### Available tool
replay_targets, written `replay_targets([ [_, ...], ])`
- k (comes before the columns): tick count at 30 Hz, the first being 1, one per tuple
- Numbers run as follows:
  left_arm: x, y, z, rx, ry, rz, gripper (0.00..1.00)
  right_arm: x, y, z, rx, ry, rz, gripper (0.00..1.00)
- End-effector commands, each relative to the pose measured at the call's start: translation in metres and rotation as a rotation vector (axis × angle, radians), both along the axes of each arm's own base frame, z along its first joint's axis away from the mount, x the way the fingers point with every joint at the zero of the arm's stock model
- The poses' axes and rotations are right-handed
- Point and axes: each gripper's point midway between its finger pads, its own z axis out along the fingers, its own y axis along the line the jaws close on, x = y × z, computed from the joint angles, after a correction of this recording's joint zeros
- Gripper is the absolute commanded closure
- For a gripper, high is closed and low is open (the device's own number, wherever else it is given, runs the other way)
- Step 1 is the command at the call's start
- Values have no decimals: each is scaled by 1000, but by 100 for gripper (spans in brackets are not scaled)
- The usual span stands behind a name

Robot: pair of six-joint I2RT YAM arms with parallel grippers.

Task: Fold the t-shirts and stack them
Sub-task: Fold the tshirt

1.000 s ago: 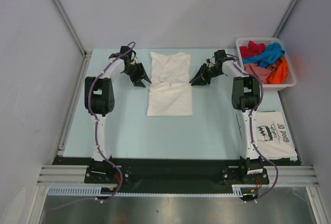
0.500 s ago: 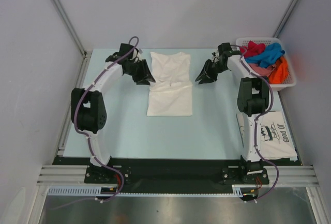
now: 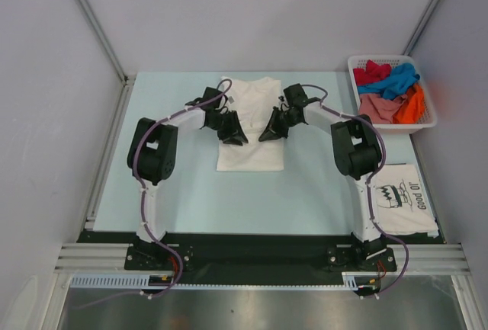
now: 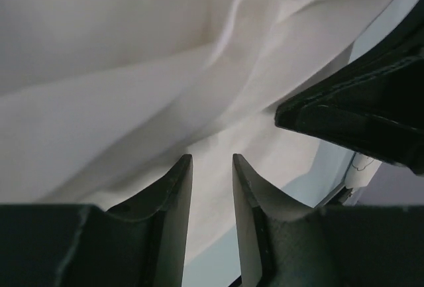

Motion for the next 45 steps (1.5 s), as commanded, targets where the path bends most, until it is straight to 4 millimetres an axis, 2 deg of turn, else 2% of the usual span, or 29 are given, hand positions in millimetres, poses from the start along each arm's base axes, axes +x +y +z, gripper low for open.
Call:
replay_targets([
  [1, 43, -2, 26, -38, -125, 31, 64, 30, 5, 7, 44, -53, -56, 100],
  [4, 57, 5, 18, -31, -106, 55, 63, 42, 8, -2, 55, -49, -70, 100],
  [5, 62, 8, 17, -27, -110, 70, 63, 51, 9, 3, 59, -74, -77, 100],
  [7, 83, 14, 24, -30, -142, 92, 62, 64, 6, -4, 48, -90, -96, 100],
  [8, 92, 19, 25, -17, -154, 107, 62, 74, 4, -1, 55, -99, -116, 100],
  [9, 110, 19, 40, -19, -204, 114, 61, 88, 3, 7, 72, -126, -127, 100],
  [10, 114, 27, 21, 5, -154, 125, 60, 98, 1, 10, 80, -138, -140, 100],
  [11, 123, 31, 22, 8, -151, 134, 61, 105, -1, -1, 72, -120, -152, 100],
  [12, 142, 34, 44, 5, -207, 150, 62, 123, -7, 20, 86, -159, -173, 100],
  [14, 150, 46, 63, 21, -242, 174, 60, 133, -12, 27, 98, -166, -179, 100],
  [16, 150, 54, 84, 37, -287, 179, 56, 136, -20, 46, 107, -171, -171, 100],
  [17, 145, 55, 107, 30, -322, 178, 55, 132, -22, 49, 111, -158, -162, 99],
  [18, 131, 55, 104, 23, -292, 164, 54, 124, -23, 68, 148, -163, -129, 99],
  [19, 122, 51, 108, 12, -293, 150, 54, 109, -23, 59, 156, -121, -106, 99],
  [20, 111, 50, 131, -8, -328, 140, 53, 99, -22, 61, 170, -111, -78, 99],
  [21, 90, 49, 111, -1, -271, 122, 54, 84, -18, 87, 211, -135, -33, 99],
  [22, 80, 40, 112, -27, -282, 92, 54, 70, -15, 86, 222, -131, 10, 99],
  [23, 69, 37, 113, -41, -281, 77, 54, 47, -13, 73, 232, -76, 39, 98],
  [24, 47, 37, 103, -46, -244, 62, 56, 32, -10, 87, 281, -85, 86, 98],
  [25, 35, 26, 104, -100, -233, 29, 57, 17, -6, 83, 291, -85, 133, 98],
  [26, 25, 22, 99, -115, -215, 16, 59, -3, -6, 67, 295, -30, 157, 98],
  [27, 8, 21, 85, -116, -179, 4, 62, -17, -4, 66, 316, -15, 193, 99],
  [29, -8, 12, 75, -139, -156, -30, 64, -40, 1, 55, 316, -9, 261, 99],
  [30, -20, 14, 59, -138, -116, -33, 66, -57, 2, 45, 323, 36, 290, 99],
  [33, -32, 28, 27, -78, -92, -29, 67, -79, -3, 18, 311, 84, 318, 99],
  [38, -48, 65, -33, -17, 8, 25, 71, -83, -21, -14, 306, 126, 282, 100],
  [39, -59, 73, -43, -6, 43, 42, 72, -80, -30, -19, 302, 127, 263, 100],
  [43, -71, 94, -51, 26, 35, 62, 72, -96, -62, -45, 265, 182, 201, 100],
  [45, -79, 95, -43, 25, 23, 56, 72, -101, -74, -44, 267, 178, 183, 100],
])
